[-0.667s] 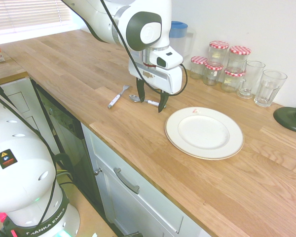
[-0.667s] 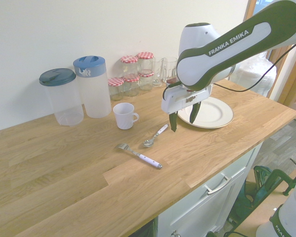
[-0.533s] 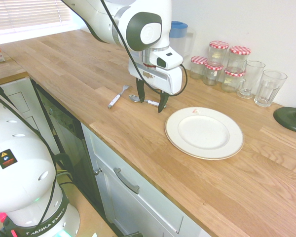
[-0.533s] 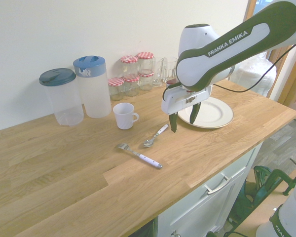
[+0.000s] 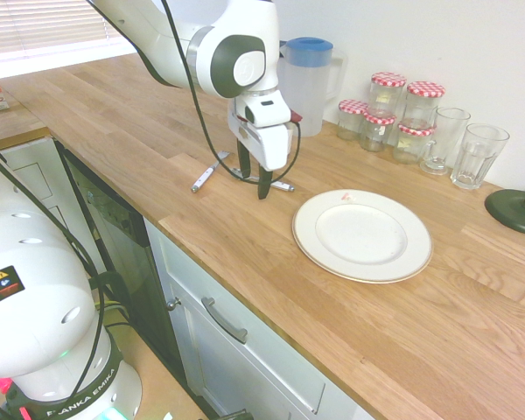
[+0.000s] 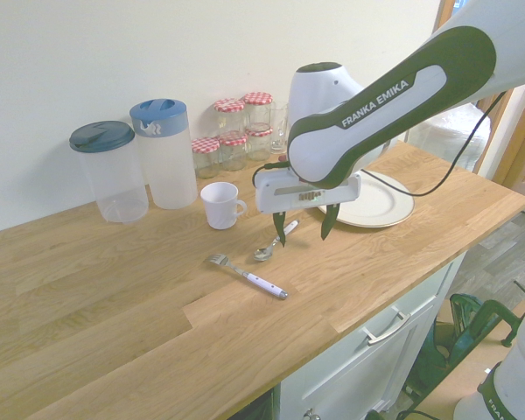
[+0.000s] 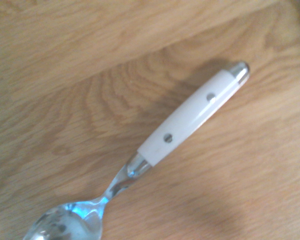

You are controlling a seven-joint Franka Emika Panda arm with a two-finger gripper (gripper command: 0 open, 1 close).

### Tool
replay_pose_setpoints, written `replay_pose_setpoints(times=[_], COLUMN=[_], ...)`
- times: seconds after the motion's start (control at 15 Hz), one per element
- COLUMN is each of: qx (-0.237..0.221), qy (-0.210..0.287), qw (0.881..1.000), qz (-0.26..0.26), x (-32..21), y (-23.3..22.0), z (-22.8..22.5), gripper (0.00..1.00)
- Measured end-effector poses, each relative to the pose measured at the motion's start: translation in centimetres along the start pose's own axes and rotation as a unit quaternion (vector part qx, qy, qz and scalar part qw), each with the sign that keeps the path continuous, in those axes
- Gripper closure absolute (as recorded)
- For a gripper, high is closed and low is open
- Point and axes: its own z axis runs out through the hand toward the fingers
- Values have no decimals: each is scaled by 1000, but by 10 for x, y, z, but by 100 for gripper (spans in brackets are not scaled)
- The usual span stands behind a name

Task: Put the spoon into the plate

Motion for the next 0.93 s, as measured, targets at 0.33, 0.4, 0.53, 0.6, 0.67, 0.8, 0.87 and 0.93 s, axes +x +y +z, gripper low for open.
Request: replay_pose_setpoints(times=[0.33,0.4,0.53,0.6,0.67,0.8,0.87,0.93], qx=[-1,3,19,22,23,22,21,21], qy=[12,13,9,6,4,1,-1,-2], qw=[988,985,981,978,975,971,970,969], qz=[154,170,194,208,219,238,243,247], x=[27,30,34,36,40,48,50,51], y=[-4,-6,-12,-15,-18,-24,-28,-33], z=[-5,-4,-5,-4,-3,-1,-1,0], gripper=[0,0,0,0,0,0,0,0])
